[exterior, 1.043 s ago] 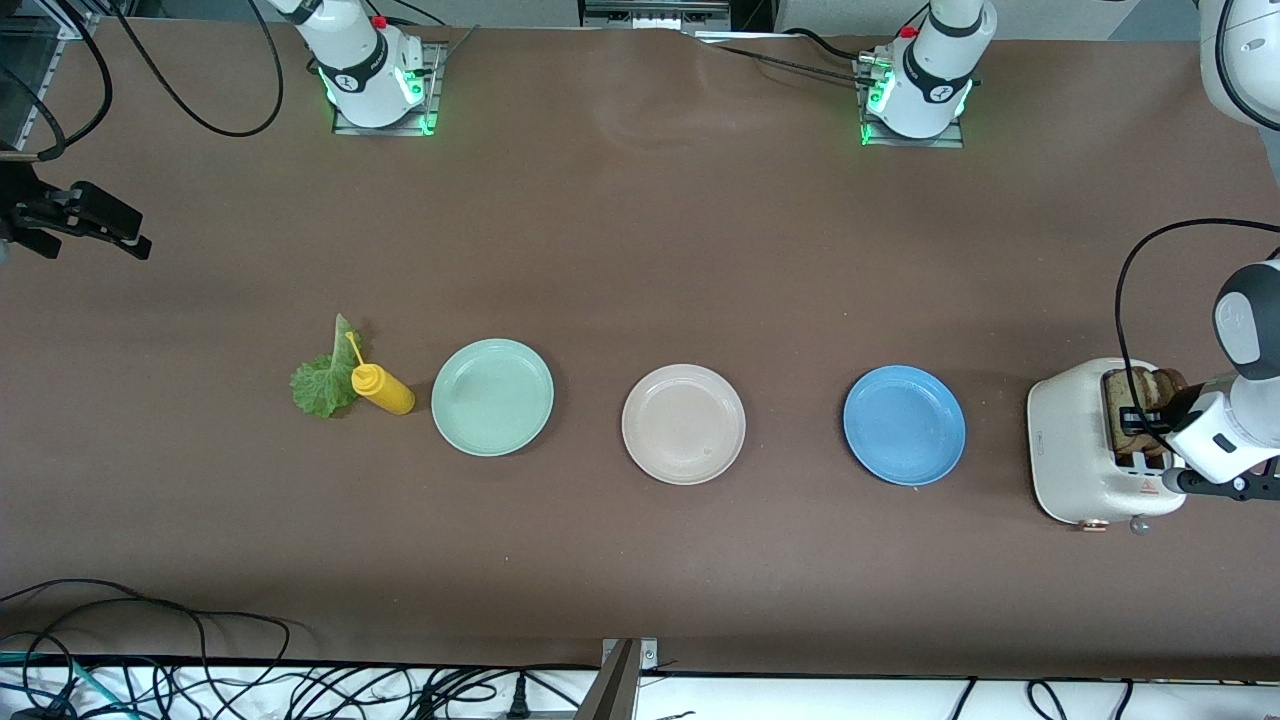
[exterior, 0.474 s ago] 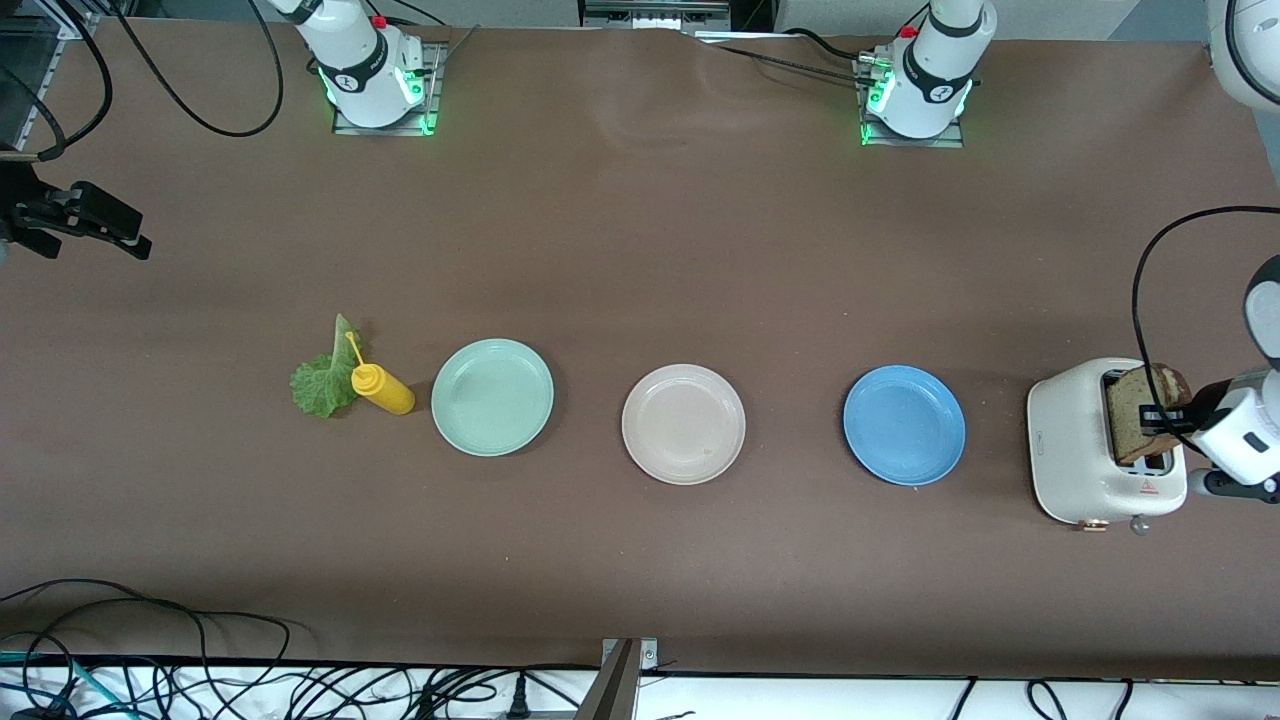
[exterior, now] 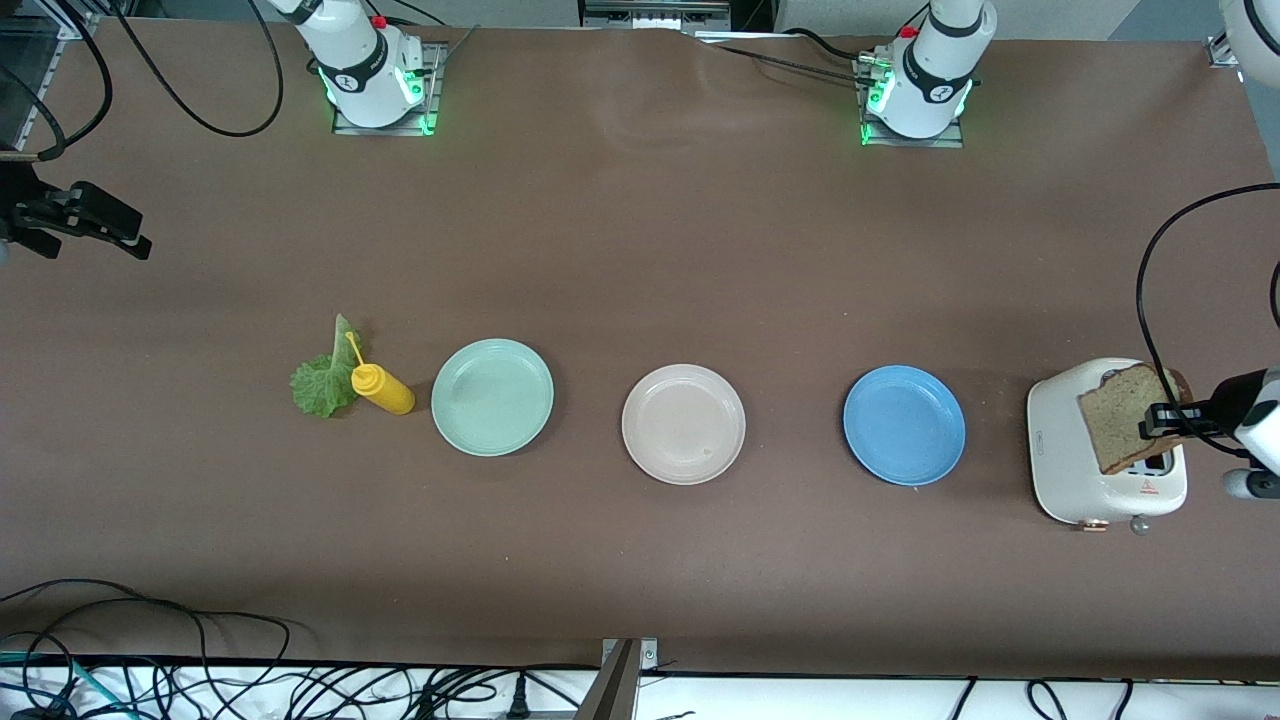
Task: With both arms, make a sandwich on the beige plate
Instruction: 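Lift the bread slice out of the toaster with the left gripper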
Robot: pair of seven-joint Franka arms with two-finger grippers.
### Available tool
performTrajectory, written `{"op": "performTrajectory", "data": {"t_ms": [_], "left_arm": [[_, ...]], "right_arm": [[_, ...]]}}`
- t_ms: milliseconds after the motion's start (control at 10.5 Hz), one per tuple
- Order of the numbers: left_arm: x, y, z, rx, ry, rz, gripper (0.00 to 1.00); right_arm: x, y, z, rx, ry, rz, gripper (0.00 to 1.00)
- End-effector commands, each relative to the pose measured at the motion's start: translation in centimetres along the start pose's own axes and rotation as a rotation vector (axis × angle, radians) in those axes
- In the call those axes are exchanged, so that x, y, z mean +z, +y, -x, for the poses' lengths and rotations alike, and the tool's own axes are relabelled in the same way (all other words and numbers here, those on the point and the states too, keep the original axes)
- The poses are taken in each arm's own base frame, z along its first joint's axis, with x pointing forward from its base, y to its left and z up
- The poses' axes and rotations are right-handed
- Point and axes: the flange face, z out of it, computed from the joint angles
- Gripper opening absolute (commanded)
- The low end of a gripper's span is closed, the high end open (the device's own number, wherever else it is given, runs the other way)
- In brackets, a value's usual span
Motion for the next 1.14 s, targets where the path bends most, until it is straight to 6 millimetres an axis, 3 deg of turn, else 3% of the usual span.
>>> {"op": "performTrajectory", "data": {"t_ms": [0,379,569,759,854,1043], "left_arm": [[-1.6,1.1,0.0,-0.116,0.027,0.187,0.0],[-1.7,5.6,-0.7,-0.303,-0.004,0.542,0.0],[-0.5,11.2,-1.1,-0.318,-0.066,0.624,0.0],[1.0,13.5,-1.1,-0.361,-0.125,0.682,0.0],[2.7,14.1,-1.1,-0.368,-0.162,0.745,0.0],[5.5,18.2,-1.3,-0.321,-0.228,0.829,0.0]], "right_arm": [[-0.4,-0.1,-0.1,0.004,-0.003,-0.003,1.0],[-0.4,-0.1,-0.1,0.004,-0.002,-0.003,1.0],[-0.5,-0.1,-0.1,0.002,-0.002,-0.001,1.0],[-0.4,-0.1,-0.1,0.001,-0.002,-0.001,1.0],[-0.4,-0.1,-0.1,0.0,-0.003,-0.001,1.0],[-0.4,-0.1,-0.1,0.001,-0.003,-0.003,1.0]]}}
